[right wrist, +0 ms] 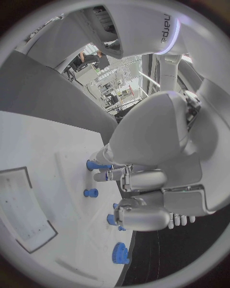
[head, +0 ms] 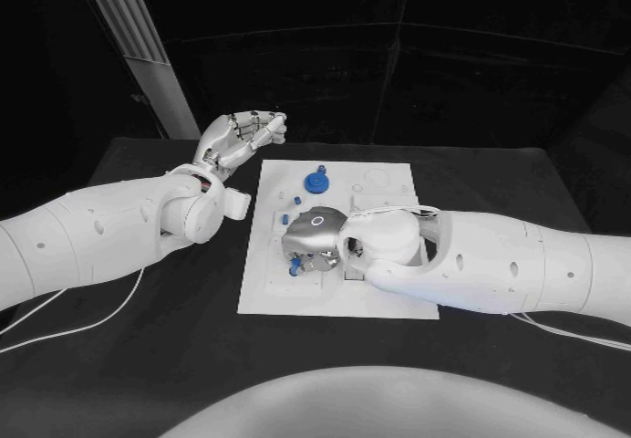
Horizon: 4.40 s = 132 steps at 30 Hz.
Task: Assemble the parts on the task board
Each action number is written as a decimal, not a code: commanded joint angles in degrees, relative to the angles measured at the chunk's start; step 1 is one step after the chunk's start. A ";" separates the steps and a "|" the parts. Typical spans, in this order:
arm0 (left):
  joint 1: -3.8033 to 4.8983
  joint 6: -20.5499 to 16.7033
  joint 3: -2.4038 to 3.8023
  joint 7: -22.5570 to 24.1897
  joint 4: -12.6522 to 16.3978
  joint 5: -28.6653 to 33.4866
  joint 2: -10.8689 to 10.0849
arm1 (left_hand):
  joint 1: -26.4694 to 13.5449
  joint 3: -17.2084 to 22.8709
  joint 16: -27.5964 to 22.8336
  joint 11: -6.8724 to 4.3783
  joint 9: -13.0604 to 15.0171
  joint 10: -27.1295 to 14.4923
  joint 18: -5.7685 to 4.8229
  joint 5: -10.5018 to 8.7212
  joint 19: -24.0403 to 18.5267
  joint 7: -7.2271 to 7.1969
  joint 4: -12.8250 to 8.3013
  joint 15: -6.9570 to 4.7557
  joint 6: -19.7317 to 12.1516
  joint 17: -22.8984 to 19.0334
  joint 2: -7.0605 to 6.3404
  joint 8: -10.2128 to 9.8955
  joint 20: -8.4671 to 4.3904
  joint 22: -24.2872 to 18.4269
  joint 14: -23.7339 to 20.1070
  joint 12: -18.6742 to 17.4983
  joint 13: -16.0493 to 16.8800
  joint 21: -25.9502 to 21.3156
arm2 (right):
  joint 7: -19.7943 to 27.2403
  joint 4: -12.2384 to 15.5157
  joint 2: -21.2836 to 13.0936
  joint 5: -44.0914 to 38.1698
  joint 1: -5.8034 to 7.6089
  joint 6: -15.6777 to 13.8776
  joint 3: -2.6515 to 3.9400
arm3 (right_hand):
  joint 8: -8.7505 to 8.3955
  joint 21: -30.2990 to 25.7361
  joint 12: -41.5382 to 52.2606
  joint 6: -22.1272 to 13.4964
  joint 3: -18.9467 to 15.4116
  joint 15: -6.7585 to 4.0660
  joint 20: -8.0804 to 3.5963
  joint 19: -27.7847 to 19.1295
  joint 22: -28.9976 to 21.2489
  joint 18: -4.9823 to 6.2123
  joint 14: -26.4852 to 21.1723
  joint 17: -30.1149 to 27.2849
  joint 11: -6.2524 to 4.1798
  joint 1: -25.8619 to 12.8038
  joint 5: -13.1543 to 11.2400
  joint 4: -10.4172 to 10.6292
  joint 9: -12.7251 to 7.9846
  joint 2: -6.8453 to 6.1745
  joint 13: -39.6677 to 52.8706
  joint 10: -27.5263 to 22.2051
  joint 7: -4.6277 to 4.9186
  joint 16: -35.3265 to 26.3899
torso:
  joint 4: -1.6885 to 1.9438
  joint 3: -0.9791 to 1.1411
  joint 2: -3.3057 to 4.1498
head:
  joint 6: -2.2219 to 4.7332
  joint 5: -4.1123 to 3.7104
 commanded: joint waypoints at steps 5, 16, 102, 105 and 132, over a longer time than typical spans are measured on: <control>0.07 0.62 0.04 8.72 -0.05 0.10 0.17 | -0.05 -0.47 0.36 0.11 -0.08 -0.43 -0.86 0.30 0.14 5.28 0.01 -0.01 -0.43 -0.05 0.45 0.28 -0.01 -0.05 -0.48 0.17 -0.09 -0.12 | -0.85 -0.26 0.51 -0.93 -0.03 2.37 -0.11 | -2.36 -1.63 -0.97 -6.36 -2.85 1.66 0.74 0.61 10.57 0.41 4.13 4.40 1.84 -2.16 0.22 -0.06 -0.71 -3.16 -0.13 -6.06 2.20 -0.21 | -0.01 -0.05 0.00 | 0.00 -0.13; 0.07 0.67 0.04 8.75 0.04 0.10 0.11 | 0.02 -0.57 0.50 0.12 -0.09 -0.54 -0.87 0.34 0.13 5.29 -0.01 0.00 -0.53 -0.23 0.59 0.40 -0.01 -0.10 -0.58 0.29 -0.10 -0.17 | 1.46 0.18 -0.69 -0.42 -0.04 -8.46 -0.11 | -1.84 -3.78 0.52 -13.08 -5.02 3.42 2.81 -0.43 9.62 0.92 3.16 0.54 4.05 -11.95 0.19 0.13 -0.19 -10.21 0.50 -13.98 4.40 -1.49 | -0.06 -0.02 0.01 | 0.00 0.27; -0.62 1.52 0.03 8.29 -1.42 0.11 1.39 | 0.05 -0.98 0.86 0.21 -0.12 -1.01 -0.95 0.38 0.05 5.38 0.00 0.08 -1.01 -0.77 0.83 0.64 0.00 -0.23 -0.95 0.54 -0.13 -0.35 | -31.93 14.28 -27.62 34.41 2.99 -3.58 -3.33 | 22.28 9.13 85.65 -9.31 -10.55 0.56 0.02 5.94 15.10 -2.20 6.06 15.10 -0.99 -32.69 9.17 -0.13 8.90 -4.47 86.46 21.31 -0.76 3.14 | -0.18 -0.28 -0.28 | 0.00 -8.13; -0.63 1.54 0.03 8.29 -1.40 0.11 1.35 | 0.06 -1.01 0.90 0.22 -0.12 -1.04 -0.96 0.38 0.03 5.39 0.00 0.09 -1.05 -0.82 0.86 0.67 0.00 -0.24 -0.98 0.57 -0.13 -0.37 | -31.95 14.02 -27.25 34.30 2.83 -3.38 -3.33 | 22.13 9.13 85.65 -9.28 -10.67 0.57 0.04 5.94 15.10 -2.20 6.06 15.10 -0.98 -32.89 9.04 -0.12 8.92 -4.32 86.46 21.31 -0.74 3.14 | -0.19 -0.26 -0.26 | 0.00 -7.99; -0.69 1.79 0.03 7.93 -1.22 0.11 1.04 | 0.07 -1.09 0.98 0.23 -0.12 -1.10 -0.98 0.39 0.00 5.40 0.00 0.11 -1.12 -0.94 0.94 0.75 0.00 -0.27 -1.05 0.64 -0.13 -0.41 | -32.39 10.45 -22.38 33.80 0.71 -1.73 -3.32 | 16.15 9.13 85.65 -10.53 -5.98 1.54 0.90 5.94 15.10 -2.20 6.06 15.10 0.10 -19.91 6.39 -6.45 8.09 0.68 86.46 21.31 0.44 3.14 | -0.17 -0.28 -0.26 | 0.00 -7.94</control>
